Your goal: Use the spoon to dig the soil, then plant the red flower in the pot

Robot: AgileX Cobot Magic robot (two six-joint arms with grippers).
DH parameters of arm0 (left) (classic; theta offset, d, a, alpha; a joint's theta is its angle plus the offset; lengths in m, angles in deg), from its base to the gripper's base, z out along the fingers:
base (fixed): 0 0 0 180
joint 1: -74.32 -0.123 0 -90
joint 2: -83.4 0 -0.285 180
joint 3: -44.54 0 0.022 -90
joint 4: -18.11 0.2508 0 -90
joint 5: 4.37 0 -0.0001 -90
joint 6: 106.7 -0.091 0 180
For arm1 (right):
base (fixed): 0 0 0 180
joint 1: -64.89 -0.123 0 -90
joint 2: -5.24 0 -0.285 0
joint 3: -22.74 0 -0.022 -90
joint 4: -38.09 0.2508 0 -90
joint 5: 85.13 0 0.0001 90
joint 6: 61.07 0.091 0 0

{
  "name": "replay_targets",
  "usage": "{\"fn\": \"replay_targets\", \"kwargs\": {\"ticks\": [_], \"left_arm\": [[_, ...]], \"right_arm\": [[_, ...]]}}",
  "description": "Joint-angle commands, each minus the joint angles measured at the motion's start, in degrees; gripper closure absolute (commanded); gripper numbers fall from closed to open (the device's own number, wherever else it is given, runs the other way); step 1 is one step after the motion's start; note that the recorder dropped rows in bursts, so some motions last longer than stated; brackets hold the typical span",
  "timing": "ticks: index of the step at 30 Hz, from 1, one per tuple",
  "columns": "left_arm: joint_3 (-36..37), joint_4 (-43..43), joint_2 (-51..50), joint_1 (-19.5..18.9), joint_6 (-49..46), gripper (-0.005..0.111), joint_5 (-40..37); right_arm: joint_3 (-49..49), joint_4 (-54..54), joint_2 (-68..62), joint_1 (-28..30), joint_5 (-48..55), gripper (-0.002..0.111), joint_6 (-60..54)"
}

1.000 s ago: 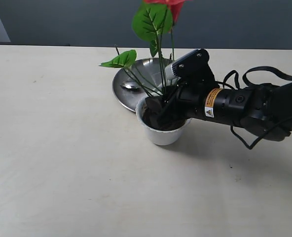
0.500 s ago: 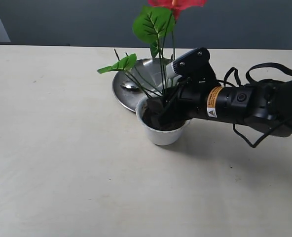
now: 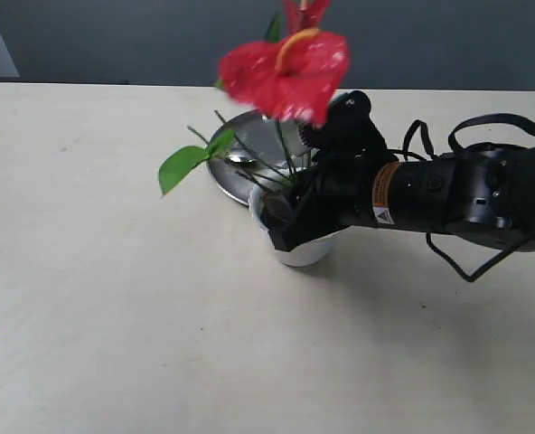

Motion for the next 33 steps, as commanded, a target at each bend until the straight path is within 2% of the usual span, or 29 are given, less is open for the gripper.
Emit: {"fn": "replay_targets", "kwargs": {"ticks": [1, 15, 21, 33], "left_arm": [[-0.2, -0.2, 0.1, 0.3, 0.1, 0.106, 0.2], [-0.2, -0.2, 0.1, 0.3, 0.1, 0.106, 0.2], [-0.2, -0.2, 0.1, 0.3, 0.1, 0.106, 0.2], [-0.2, -0.2, 0.1, 0.3, 0.1, 0.106, 0.2]], "right_arm": [[-1.0, -0.9, -0.5, -0.5, 4.3, 0.062, 0.7], [-0.9, -0.6, 2.6, -0.5, 4.8, 0.062, -2.2], [-0.9, -0.6, 2.7, -0.5, 5.0, 0.057, -2.4], [-0.9, -0.6, 2.9, -0.5, 7.2, 0.056, -2.4]]}}
